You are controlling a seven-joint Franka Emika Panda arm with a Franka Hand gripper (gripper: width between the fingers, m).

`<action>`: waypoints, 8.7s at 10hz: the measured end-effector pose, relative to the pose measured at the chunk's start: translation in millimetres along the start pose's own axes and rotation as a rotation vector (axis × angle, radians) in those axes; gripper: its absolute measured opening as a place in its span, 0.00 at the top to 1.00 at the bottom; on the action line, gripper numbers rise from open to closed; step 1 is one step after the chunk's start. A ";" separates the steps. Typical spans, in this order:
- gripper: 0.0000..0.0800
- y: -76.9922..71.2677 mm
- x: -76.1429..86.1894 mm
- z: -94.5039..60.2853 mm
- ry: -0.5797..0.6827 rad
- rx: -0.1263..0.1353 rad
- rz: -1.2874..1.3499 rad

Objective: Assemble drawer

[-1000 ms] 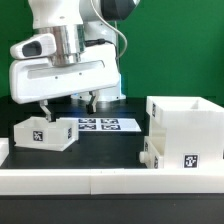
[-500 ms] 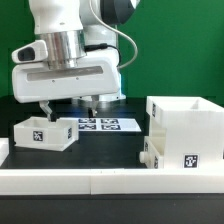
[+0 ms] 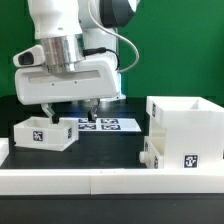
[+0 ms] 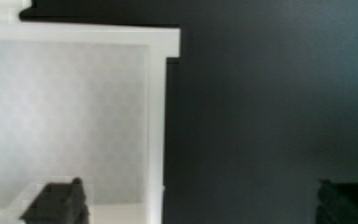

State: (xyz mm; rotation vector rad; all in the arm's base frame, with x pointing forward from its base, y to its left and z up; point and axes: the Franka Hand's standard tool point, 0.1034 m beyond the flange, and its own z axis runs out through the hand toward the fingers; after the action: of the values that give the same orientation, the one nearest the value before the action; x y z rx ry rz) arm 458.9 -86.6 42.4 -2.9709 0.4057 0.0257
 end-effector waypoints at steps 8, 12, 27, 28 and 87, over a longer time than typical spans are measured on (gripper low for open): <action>0.19 0.9 -12.2 35.8 0.008 -0.024 -0.014; 0.72 0.9 -13.1 37.2 0.005 -0.024 -0.043; 0.95 -74.8 10.9 8.4 -0.033 0.007 -0.216; 0.95 -74.4 10.9 8.5 -0.033 0.008 -0.267; 0.95 -116.0 58.7 3.3 -0.118 -0.053 -1.821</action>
Offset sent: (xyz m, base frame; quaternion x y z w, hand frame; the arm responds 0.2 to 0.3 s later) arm -0.0050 -0.0131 -0.0195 -0.0861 0.0056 0.0229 0.9960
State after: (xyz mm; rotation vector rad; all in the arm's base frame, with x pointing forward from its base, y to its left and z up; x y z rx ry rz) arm 546.5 8.9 53.1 -2.1886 -2.1561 0.0077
